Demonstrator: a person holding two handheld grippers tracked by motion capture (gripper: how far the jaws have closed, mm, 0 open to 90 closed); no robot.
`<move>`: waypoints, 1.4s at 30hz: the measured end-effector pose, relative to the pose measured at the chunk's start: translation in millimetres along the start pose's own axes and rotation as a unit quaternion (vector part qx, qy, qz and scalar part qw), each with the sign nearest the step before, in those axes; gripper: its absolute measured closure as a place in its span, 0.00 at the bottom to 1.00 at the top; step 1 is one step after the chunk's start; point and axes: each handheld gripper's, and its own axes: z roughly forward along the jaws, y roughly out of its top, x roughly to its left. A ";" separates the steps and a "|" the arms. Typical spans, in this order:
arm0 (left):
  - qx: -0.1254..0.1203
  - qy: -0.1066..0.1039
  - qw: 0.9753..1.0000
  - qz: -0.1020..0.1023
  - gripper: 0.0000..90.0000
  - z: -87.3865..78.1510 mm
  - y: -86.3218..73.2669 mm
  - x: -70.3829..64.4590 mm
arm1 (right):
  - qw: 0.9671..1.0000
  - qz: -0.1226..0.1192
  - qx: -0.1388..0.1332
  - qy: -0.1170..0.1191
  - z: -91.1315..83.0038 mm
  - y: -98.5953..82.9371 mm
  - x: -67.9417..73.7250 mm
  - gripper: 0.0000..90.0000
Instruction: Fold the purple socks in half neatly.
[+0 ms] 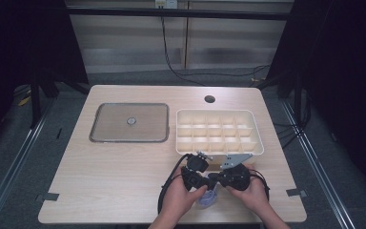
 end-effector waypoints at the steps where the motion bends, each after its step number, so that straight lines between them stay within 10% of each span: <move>1: 0.009 0.000 1.000 0.002 0.85 3.1 -1.2 -0.8 | 1.000 0.002 -0.001 0.001 0.0 -0.1 -0.1 1.00; 16: -0.010 0.017 1.000 0.013 0.86 21.1 -23.0 -12.5 | 1.000 -0.002 -0.001 0.001 0.2 0.0 1.4 1.00; 42: 0.014 0.056 0.998 0.032 0.95 13.7 -14.8 5.0 | 1.000 0.005 -0.001 -0.019 -4.1 -3.1 -6.7 1.00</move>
